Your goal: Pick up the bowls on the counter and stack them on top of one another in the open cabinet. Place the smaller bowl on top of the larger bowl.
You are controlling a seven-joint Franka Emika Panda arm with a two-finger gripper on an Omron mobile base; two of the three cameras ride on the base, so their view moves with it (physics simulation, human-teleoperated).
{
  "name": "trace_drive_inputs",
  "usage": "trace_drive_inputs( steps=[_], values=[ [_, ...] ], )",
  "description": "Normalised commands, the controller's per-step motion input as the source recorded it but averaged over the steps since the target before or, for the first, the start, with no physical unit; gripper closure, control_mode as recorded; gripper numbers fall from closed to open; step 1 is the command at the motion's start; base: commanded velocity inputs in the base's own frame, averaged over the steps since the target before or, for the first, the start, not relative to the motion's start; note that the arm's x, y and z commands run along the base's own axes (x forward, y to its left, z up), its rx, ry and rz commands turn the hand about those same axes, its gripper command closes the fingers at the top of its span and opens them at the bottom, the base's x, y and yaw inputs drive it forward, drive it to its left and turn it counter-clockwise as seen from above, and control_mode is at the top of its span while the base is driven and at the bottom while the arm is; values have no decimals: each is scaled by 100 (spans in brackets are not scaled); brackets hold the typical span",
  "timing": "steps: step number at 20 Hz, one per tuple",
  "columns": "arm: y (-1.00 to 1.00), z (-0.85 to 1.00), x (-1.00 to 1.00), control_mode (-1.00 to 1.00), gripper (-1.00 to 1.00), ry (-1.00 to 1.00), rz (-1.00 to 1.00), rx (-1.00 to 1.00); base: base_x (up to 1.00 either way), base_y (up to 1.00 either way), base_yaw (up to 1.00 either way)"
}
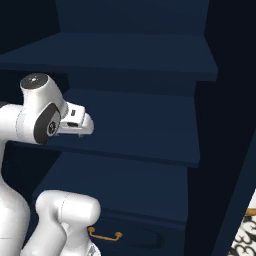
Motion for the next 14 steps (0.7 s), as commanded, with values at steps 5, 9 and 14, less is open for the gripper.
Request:
trace_drive_inputs(
  steps=[5, 9, 14],
  values=[
    [0, 0, -60, -100, -100, -13, 0, 0, 0, 0, 0],
    [0, 0, -47, -100, -100, -9, 0, 0, 0, 0, 0],
    [0, 0, -13, 100, -100, -2, 0, 0, -43, 0, 0]
  ],
)
